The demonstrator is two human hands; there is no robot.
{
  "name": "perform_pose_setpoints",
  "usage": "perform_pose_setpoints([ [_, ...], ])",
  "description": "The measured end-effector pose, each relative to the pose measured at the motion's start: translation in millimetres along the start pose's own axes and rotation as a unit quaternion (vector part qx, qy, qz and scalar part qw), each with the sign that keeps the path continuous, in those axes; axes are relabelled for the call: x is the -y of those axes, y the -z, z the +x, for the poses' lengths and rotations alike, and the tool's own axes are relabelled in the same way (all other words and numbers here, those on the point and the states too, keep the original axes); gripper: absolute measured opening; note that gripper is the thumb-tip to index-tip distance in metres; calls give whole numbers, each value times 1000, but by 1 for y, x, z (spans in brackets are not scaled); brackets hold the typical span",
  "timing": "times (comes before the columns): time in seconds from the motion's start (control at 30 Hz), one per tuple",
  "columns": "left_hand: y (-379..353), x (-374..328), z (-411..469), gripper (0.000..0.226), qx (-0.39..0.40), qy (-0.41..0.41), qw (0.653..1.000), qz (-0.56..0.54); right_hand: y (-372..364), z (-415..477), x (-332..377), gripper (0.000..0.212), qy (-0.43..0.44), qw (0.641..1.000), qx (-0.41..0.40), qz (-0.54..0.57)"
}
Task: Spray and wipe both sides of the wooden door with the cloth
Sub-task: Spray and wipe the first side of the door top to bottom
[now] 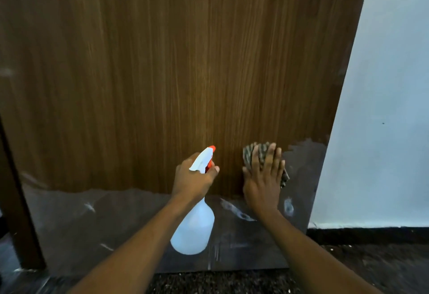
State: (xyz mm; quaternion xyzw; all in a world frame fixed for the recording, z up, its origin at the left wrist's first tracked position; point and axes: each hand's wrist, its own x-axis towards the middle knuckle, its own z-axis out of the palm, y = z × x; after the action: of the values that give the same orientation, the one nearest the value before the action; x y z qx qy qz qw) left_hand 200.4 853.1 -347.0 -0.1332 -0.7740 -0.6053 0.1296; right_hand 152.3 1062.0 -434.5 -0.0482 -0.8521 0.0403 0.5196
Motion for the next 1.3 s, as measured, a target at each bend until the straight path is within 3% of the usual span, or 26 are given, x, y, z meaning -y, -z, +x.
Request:
perform_pose_setpoints([
  [0.07, -11, -3, 2, 41, 2, -10, 1000, 6, 6, 31, 13, 65, -35, 999, -35, 21],
  [0.2, -34, -8, 4, 45, 6, -30, 999, 22, -11, 10, 18, 70, 213, 977, -3, -11],
  [0.27, -42, -10, -1, 48, 9, -19, 1000, 16, -20, -22, -8, 71, 260, 965, 15, -38],
  [0.33, -50, -9, -5, 48, 11, -4, 1000, 7, -19, -38, -41, 76, 195, 980, 20, -46],
  [0.43, -62, 1, -7, 51, 24, 19, 1000, 6, -2, -16, -69, 73, -15, 1000, 2, -17],
  [0.53, -69, 6, -9, 56, 30, 35, 999, 7, 22, 39, -58, 63, -175, 982, -50, 41],
  [0.6, -77, 11, -7, 51, 31, 18, 999, -1, 25, 56, -49, 60, -138, 988, -54, 33],
  [0.7, -84, 17, -10, 47, 37, -4, 999, 1, 6, 17, -66, 59, 91, 995, -27, -13],
  [0.73, -87, 19, -13, 47, 37, -8, 999, 1, -2, -5, -80, 62, 116, 993, -15, -25],
  [0.9, -100, 32, -24, 40, 35, 8, 999, -36, 3, -15, -105, 66, -63, 998, -12, 17],
  [1.0, -108, 37, -33, 38, 54, -2, 998, -27, 21, 34, -103, 62, -218, 970, -58, 92],
  [1.07, -113, 43, -39, 38, 63, 0, 997, -34, 29, 58, -107, 61, -267, 951, -84, 128],
  [1.13, -116, 47, -45, 34, 66, 10, 997, -30, 29, 61, -104, 60, -210, 969, -82, 101],
  [1.2, -120, 54, -50, 34, 62, 15, 998, -15, 20, 35, -101, 59, -15, 998, -50, 40],
  [1.23, -123, 60, -52, 36, 61, 20, 998, -6, 10, 12, -105, 61, 89, 996, -22, 7],
  [1.3, -127, 68, -61, 37, 48, 50, 998, -5, -12, -42, -126, 69, 152, 988, 24, -18],
])
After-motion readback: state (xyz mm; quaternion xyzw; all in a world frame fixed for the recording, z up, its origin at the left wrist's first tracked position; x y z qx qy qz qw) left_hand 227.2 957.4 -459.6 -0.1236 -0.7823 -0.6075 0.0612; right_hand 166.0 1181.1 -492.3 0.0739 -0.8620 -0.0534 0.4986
